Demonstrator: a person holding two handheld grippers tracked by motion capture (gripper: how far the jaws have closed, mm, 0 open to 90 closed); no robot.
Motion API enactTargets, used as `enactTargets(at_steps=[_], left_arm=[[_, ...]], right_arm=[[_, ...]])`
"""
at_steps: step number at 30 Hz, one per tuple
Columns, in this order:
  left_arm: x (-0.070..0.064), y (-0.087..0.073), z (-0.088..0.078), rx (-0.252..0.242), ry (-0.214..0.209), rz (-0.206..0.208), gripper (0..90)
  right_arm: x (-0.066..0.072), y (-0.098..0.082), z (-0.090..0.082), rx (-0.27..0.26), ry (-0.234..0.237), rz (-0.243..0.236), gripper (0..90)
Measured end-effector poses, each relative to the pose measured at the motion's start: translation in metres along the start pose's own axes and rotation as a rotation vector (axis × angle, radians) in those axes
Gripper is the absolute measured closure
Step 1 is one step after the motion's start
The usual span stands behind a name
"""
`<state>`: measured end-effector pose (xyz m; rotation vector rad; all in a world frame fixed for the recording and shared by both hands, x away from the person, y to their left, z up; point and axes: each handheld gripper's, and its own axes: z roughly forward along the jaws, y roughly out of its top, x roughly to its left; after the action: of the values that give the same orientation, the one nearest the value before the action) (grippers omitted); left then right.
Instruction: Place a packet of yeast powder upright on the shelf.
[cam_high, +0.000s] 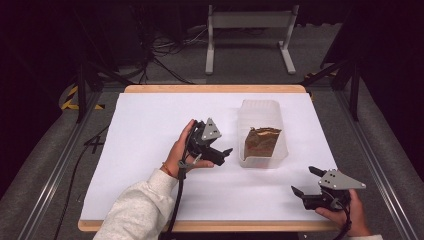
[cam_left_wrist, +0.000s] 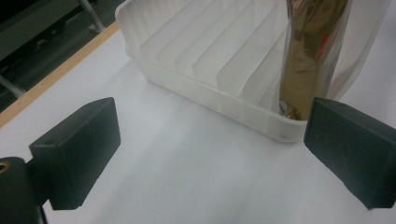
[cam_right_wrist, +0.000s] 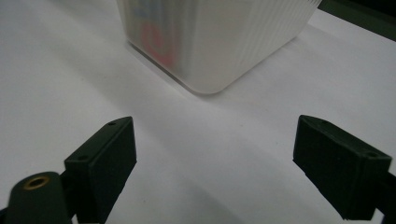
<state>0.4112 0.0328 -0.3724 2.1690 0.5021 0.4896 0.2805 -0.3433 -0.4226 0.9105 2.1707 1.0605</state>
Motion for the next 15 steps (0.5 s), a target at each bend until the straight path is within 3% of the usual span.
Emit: enactTargets(at_steps=[8, 15], left_arm=[[0.006, -0.014, -0.003, 0.041, 0.024, 0.024, 3.9], [0.011, -0.026, -0.01, 0.042, 0.043, 0.04, 4.8]], right_arm=[[-0.001, 0.0, -0.001, -0.001, -0.007, -0.01, 13.9], [0.001, 0.001, -0.001, 0.004, -0.013, -0.021, 13.9]])
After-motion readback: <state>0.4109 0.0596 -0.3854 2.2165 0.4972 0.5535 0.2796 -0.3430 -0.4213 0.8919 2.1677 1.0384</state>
